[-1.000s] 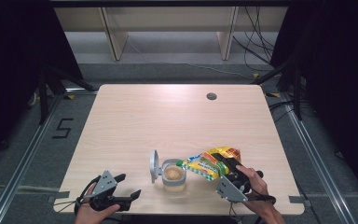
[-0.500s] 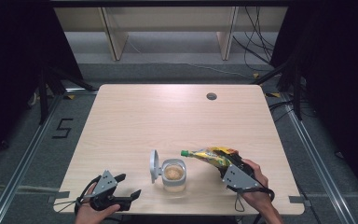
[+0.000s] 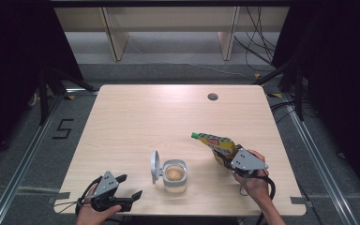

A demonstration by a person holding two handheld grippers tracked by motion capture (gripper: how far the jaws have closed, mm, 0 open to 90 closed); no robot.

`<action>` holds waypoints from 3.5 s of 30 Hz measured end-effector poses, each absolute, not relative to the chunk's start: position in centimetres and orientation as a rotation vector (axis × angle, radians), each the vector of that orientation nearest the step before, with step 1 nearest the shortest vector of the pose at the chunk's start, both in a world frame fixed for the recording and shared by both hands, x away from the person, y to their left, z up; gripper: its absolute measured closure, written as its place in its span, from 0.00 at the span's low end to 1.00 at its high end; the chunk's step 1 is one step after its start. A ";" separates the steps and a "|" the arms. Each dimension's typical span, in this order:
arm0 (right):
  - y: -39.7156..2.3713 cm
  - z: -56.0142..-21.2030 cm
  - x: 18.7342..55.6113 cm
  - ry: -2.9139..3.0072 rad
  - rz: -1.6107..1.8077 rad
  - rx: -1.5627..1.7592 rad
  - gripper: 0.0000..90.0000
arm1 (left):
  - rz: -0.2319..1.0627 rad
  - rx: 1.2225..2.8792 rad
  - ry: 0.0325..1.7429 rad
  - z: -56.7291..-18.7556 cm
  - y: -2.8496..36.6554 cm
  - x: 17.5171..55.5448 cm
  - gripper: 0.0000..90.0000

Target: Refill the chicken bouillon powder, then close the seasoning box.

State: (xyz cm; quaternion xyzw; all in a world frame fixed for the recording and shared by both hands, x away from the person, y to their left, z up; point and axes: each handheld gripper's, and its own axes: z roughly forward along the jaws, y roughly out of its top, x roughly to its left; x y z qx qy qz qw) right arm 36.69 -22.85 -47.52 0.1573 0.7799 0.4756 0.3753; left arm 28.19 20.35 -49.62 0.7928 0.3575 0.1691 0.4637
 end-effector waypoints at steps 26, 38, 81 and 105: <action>-24.9 -48.5 36.7 2.016 1.280 0.589 0.72 | 0.420 1.944 0.872 -49.5 20.4 28.1 0.20; -25.7 -48.2 35.9 1.963 1.317 0.748 0.52 | 0.414 1.940 0.880 -49.6 20.5 28.1 0.20; -27.1 -48.3 28.5 2.128 1.289 1.113 0.26 | 0.422 1.950 0.879 -49.6 20.6 28.4 0.20; -26.3 -48.8 27.0 2.247 1.151 1.042 0.27 | 0.487 1.871 0.775 -48.7 20.6 27.7 0.49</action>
